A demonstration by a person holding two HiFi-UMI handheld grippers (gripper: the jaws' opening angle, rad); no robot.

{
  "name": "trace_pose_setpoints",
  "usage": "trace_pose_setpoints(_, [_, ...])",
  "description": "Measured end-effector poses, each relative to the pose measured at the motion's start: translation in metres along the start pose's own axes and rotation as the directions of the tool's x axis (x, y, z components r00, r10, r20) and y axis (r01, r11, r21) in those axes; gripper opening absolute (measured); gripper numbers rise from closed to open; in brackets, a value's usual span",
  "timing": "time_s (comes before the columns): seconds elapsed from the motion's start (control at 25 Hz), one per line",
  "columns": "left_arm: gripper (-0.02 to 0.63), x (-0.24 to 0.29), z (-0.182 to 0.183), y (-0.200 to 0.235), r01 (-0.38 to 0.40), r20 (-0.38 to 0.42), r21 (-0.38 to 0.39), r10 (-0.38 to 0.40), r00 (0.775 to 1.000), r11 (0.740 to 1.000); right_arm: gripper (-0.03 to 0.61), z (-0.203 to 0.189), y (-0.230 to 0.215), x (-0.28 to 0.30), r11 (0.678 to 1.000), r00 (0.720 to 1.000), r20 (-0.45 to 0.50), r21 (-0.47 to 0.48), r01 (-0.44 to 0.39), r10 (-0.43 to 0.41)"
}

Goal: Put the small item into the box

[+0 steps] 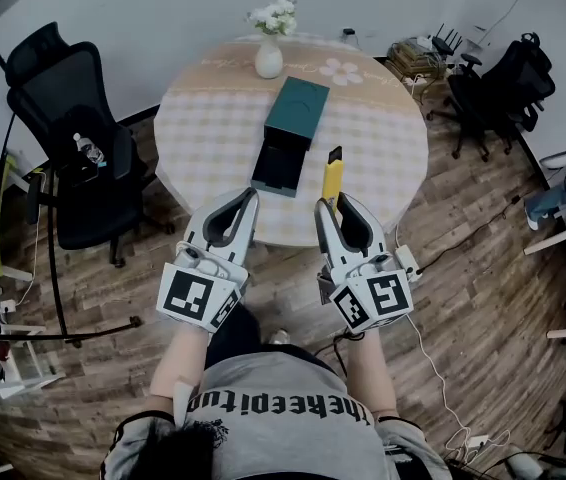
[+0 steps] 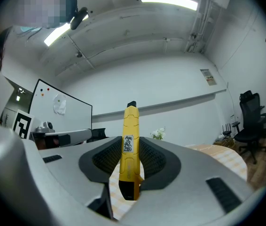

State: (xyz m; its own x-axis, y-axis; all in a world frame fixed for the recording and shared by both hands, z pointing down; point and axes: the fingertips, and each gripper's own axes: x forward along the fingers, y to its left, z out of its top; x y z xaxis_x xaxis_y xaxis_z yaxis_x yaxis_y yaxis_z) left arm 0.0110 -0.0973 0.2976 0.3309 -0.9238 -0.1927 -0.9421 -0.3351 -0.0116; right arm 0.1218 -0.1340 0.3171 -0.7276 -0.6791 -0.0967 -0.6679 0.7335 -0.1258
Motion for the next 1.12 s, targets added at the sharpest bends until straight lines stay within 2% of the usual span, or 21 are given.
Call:
trace_pose_setpoints(0.52, [0.017,0.045,-0.011,0.057,0.087,-0.007,-0.031,-0.087,0.996,0.996,0.118,-0.007,-0.015,0.061,0.995,0.995,-0.002,0.013,0.097,-0.097])
trace_pose_setpoints(1.12, [0.017,0.09,-0.03,0.12,0.192,-0.022,-0.062,-0.194,0.981,0.979,0.118,-0.024,-0.029,0.128,0.978,0.979,-0.011,0.019,0.206,-0.206])
